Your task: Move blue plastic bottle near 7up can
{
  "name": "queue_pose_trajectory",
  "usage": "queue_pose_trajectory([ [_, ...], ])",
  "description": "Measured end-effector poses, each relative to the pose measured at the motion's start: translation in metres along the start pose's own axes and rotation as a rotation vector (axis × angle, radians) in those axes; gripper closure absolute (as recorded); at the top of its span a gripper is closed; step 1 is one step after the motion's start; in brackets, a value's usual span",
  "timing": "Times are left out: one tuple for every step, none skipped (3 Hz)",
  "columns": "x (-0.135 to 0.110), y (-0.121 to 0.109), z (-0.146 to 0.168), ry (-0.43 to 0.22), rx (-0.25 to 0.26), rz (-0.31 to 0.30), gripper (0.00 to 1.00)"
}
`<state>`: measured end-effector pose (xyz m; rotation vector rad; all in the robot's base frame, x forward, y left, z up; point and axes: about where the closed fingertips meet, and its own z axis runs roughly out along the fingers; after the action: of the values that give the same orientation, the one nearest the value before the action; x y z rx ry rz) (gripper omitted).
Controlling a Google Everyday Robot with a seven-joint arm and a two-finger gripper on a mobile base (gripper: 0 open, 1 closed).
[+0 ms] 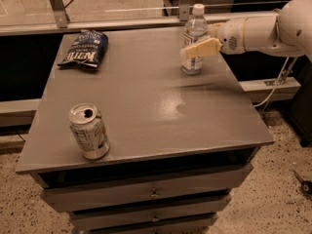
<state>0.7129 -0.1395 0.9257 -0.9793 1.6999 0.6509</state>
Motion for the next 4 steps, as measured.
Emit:
queue_pose_trajectory([
  [-0.001,0.005,0.006,-0.03,-0.004,0.024,0.41],
  [-0.014,0.01,-0.003,-0.071,-0.006,0.023,0.64],
  [-0.054,0.025,-0.03,-0.1,-0.04,-0.029,0.88],
  [-0.051,0.036,-0.028,-0.101,-0.077,-0.026,1.0],
])
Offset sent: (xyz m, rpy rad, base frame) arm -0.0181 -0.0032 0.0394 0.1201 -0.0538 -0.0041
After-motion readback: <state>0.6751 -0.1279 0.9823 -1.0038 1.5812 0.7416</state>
